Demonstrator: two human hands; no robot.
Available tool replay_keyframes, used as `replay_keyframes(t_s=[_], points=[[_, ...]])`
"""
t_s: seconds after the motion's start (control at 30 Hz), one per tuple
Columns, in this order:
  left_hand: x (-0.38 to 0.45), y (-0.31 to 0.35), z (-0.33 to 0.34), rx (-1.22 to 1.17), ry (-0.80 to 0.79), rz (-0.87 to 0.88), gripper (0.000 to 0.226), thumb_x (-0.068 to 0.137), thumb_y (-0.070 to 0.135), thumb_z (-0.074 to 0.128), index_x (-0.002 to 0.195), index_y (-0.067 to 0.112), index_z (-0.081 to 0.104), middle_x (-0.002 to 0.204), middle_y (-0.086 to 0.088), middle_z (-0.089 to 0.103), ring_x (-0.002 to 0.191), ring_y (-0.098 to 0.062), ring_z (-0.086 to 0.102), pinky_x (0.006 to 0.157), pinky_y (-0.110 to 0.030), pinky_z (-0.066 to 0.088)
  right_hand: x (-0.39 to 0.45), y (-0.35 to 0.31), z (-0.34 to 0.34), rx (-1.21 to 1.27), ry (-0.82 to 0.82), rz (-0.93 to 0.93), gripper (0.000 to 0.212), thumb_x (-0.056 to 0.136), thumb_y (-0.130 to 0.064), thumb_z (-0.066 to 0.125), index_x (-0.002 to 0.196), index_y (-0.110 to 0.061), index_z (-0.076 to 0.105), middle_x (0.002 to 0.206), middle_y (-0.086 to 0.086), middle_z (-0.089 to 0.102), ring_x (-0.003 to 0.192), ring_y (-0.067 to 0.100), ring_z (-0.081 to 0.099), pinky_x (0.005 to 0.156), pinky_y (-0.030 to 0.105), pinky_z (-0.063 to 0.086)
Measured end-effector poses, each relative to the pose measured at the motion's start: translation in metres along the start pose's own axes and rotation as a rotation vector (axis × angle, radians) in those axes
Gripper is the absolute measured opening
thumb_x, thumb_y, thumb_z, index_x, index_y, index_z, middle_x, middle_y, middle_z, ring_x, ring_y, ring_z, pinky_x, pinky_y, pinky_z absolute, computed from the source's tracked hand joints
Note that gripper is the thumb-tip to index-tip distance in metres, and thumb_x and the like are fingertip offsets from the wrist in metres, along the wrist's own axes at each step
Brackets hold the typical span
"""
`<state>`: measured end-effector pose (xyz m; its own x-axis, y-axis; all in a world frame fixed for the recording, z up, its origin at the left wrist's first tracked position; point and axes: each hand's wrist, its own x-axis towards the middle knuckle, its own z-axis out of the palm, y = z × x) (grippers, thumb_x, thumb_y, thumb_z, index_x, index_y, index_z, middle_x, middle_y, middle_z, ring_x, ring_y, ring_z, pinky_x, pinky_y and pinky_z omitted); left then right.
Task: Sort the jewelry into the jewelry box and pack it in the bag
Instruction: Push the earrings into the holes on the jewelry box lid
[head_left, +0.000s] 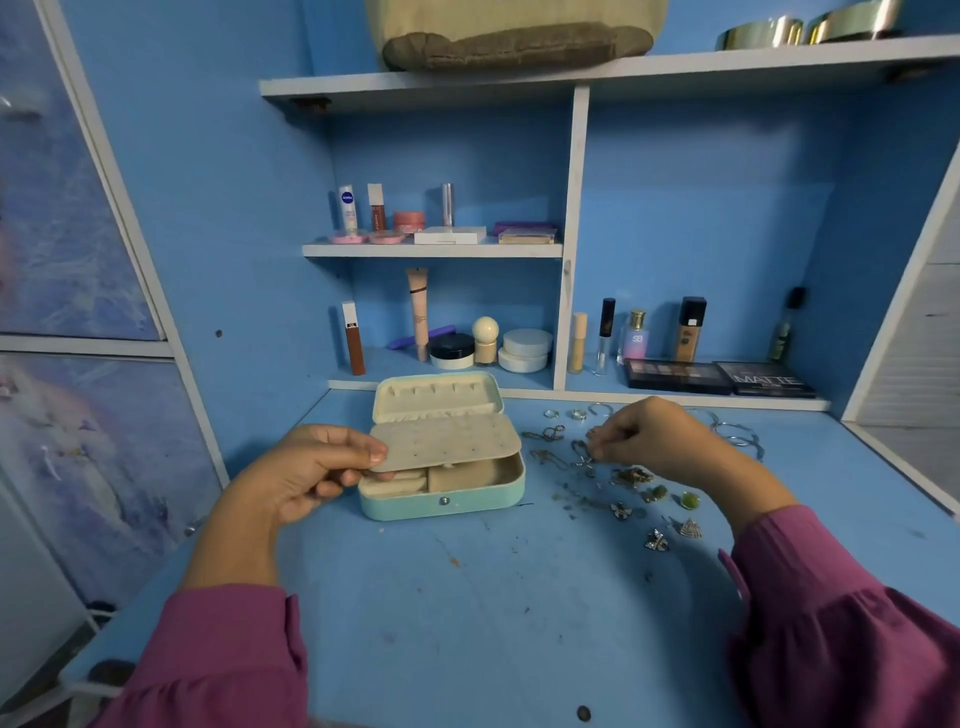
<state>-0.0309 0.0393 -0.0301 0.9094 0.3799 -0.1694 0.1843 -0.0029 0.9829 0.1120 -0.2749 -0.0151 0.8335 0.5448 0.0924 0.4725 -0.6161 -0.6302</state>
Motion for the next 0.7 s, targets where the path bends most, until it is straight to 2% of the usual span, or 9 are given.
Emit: replay_keyframes(t_s=[0.1, 0.27, 0.4, 0.5, 0.57, 0.6, 0.7], points=[[0.0, 0.0, 0.001, 0.051, 0.003, 0.019, 0.005, 0.081, -0.008, 0.063, 0.082, -0.004, 0.064, 0.073, -0.025, 0.069, 0.035, -0.004, 0.038, 0.028, -0.012, 0.025, 0.001, 0.004, -0.002, -0.042, -0.017, 0.008, 0.005, 0.081, -0.017, 0.074, 0.081, -0.022, 0.075, 0.095, -0.008, 0.071, 0.089, 0.007, 0.065, 0.069, 0.014, 0.048], [0.003, -0.001, 0.002, 0.064, 0.005, 0.021, 0.005, 0.081, -0.006, 0.063, 0.084, -0.004, 0.065, 0.074, -0.024, 0.069, 0.035, -0.004, 0.038, 0.029, -0.012, 0.024, 0.001, 0.003, 0.003, -0.125, -0.068, 0.028, 0.005, 0.079, -0.02, 0.075, 0.084, -0.02, 0.077, 0.086, -0.011, 0.07, 0.082, 0.01, 0.065, 0.074, 0.027, 0.056], [0.003, -0.001, 0.001, 0.046, 0.004, 0.025, 0.005, 0.08, -0.006, 0.064, 0.085, -0.004, 0.065, 0.075, -0.026, 0.068, 0.035, -0.005, 0.041, 0.029, -0.012, 0.027, 0.001, -0.003, 0.01, -0.143, -0.072, 0.016, 0.005, 0.081, -0.02, 0.073, 0.085, -0.019, 0.076, 0.078, -0.013, 0.066, 0.067, 0.011, 0.06, 0.048, 0.018, 0.045], [0.004, -0.002, 0.001, 0.039, 0.002, 0.027, 0.005, 0.08, -0.006, 0.064, 0.085, -0.004, 0.065, 0.076, -0.029, 0.066, 0.035, -0.005, 0.042, 0.03, -0.013, 0.028, 0.001, -0.007, 0.016, -0.163, -0.091, 0.009, 0.002, 0.082, -0.021, 0.072, 0.082, -0.022, 0.073, 0.076, -0.013, 0.064, 0.063, 0.009, 0.057, 0.045, 0.018, 0.044], [0.004, -0.002, 0.001, 0.037, 0.0, 0.029, 0.005, 0.081, -0.007, 0.063, 0.085, -0.004, 0.065, 0.076, -0.029, 0.067, 0.034, -0.005, 0.042, 0.03, -0.013, 0.028, 0.0, -0.01, 0.019, -0.207, -0.095, -0.022, 0.003, 0.083, -0.021, 0.071, 0.085, -0.022, 0.074, 0.077, -0.013, 0.064, 0.066, 0.006, 0.057, 0.05, 0.012, 0.044], [0.005, -0.002, 0.001, 0.035, 0.0, 0.03, 0.006, 0.081, -0.007, 0.063, 0.086, -0.005, 0.065, 0.076, -0.029, 0.066, 0.035, -0.005, 0.043, 0.03, -0.013, 0.028, 0.001, -0.011, 0.021, -0.225, -0.093, -0.041, 0.005, 0.083, -0.022, 0.071, 0.087, -0.021, 0.074, 0.079, -0.012, 0.065, 0.071, 0.006, 0.059, 0.057, 0.013, 0.046], [0.005, -0.002, 0.001, 0.031, -0.003, 0.029, 0.008, 0.081, -0.007, 0.063, 0.088, -0.006, 0.064, 0.084, -0.034, 0.063, 0.035, -0.005, 0.046, 0.03, -0.013, 0.029, 0.002, -0.014, 0.029, -0.269, -0.087, -0.085, 0.008, 0.084, -0.022, 0.069, 0.09, -0.02, 0.075, 0.089, -0.006, 0.068, 0.081, 0.01, 0.061, 0.076, 0.025, 0.052]])
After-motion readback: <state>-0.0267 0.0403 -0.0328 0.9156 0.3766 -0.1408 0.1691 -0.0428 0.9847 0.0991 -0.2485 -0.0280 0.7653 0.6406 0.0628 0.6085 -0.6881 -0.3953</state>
